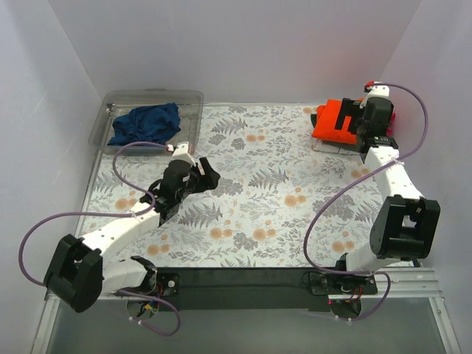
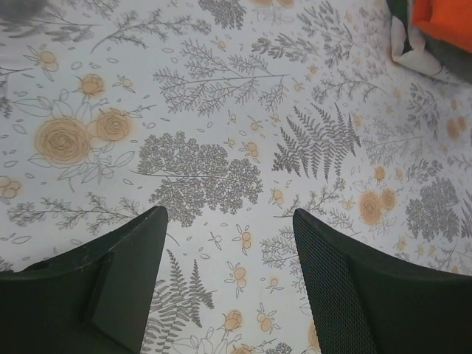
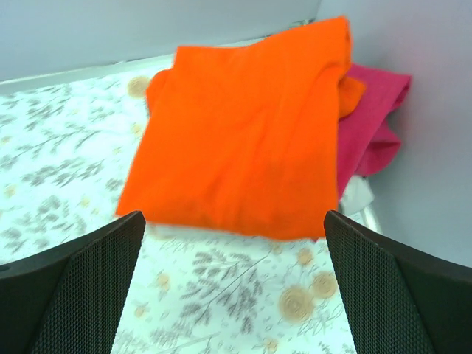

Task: Fold and stack the t-shirts
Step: Neatly place the folded tshirt to the corner

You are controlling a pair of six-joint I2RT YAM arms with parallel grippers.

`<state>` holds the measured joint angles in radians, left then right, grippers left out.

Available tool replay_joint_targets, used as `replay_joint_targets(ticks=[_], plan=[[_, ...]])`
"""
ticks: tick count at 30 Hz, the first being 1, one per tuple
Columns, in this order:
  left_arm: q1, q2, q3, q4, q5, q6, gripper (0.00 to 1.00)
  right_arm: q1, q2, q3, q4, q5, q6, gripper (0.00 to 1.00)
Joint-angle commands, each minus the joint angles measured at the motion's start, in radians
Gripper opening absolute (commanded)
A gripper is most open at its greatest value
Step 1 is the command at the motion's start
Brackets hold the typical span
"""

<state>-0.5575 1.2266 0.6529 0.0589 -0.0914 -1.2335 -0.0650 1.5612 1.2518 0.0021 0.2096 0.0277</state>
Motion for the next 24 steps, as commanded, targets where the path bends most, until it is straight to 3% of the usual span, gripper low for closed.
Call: replay_joint_targets(ticks=[1, 4, 8, 14, 24], plan=[[0.005, -0.139, -0.027, -0.08, -0.161, -0.004, 0.64, -0.001, -0.108, -0.071, 0.006, -0.157, 0.061, 0.98], [0.005, -0.257, -0.058, -0.117, -0.267, 0.015, 0.65, 0.002, -0.17, -0.141, -0.069, -0.322, 0.103, 0.98], [0.004, -0.387, -0.081, -0.131, -0.318, 0.032, 0.66, 0.03, -0.289, -0.262, -0.077, -0.412, 0.141, 0.98], [-0.001, -0.478, -0.101, -0.128, -0.317, 0.023, 0.66, 0.175, -0.395, -0.319, -0.175, -0.293, 0.103, 0.98], [-0.001, -0.509, -0.125, -0.14, -0.341, 0.02, 0.66, 0.206, -0.48, -0.405, -0.229, -0.248, 0.081, 0.98]])
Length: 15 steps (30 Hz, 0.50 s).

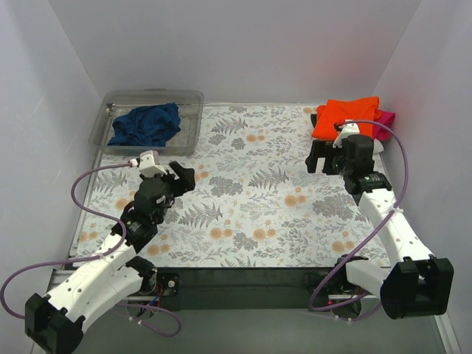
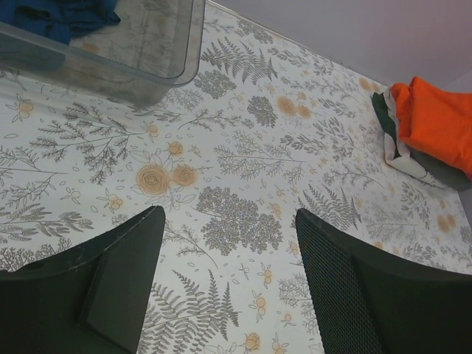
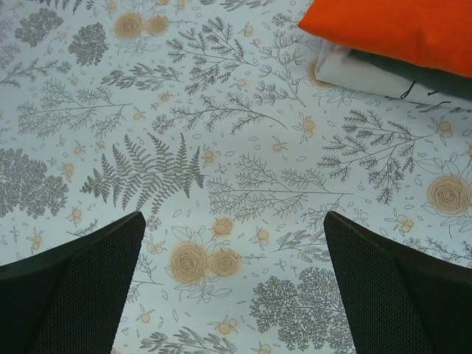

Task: Fold and stack the t-shirts
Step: Neatly place the folded tshirt to the corner

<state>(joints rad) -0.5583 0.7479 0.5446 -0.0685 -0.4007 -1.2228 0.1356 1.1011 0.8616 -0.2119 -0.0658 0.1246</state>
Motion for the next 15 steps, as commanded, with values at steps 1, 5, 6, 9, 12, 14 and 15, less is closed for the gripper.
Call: replay_joint_targets(ticks=[1, 5, 6, 9, 12, 14, 15], plan=[[-0.002, -0.038, -0.024, -0.013, -0.033, 0.009, 0.66, 0.007, -0.023, -0.018, -0.017, 0.02, -0.017, 0.98], [-0.002, -0.065, -0.037, -0.016, -0.061, 0.014, 0.66, 0.012, -0.027, -0.026, -0.018, 0.034, -0.022, 0.98], [-0.002, -0.076, -0.04, -0.017, -0.063, 0.016, 0.66, 0.015, -0.027, -0.027, -0.018, 0.037, -0.023, 0.98], [-0.002, -0.091, -0.051, -0.014, -0.063, 0.022, 0.66, 0.015, -0.027, -0.029, -0.018, 0.041, -0.026, 0.98], [-0.002, -0.091, -0.052, -0.013, -0.067, 0.029, 0.67, 0.015, -0.026, -0.03, -0.02, 0.04, -0.026, 0.98], [-0.002, -0.084, -0.052, -0.016, -0.073, 0.034, 0.67, 0.018, -0.023, -0.03, -0.018, 0.04, -0.028, 0.98], [-0.002, -0.081, -0.051, -0.016, -0.079, 0.034, 0.67, 0.016, -0.021, -0.03, -0.018, 0.041, -0.028, 0.98]])
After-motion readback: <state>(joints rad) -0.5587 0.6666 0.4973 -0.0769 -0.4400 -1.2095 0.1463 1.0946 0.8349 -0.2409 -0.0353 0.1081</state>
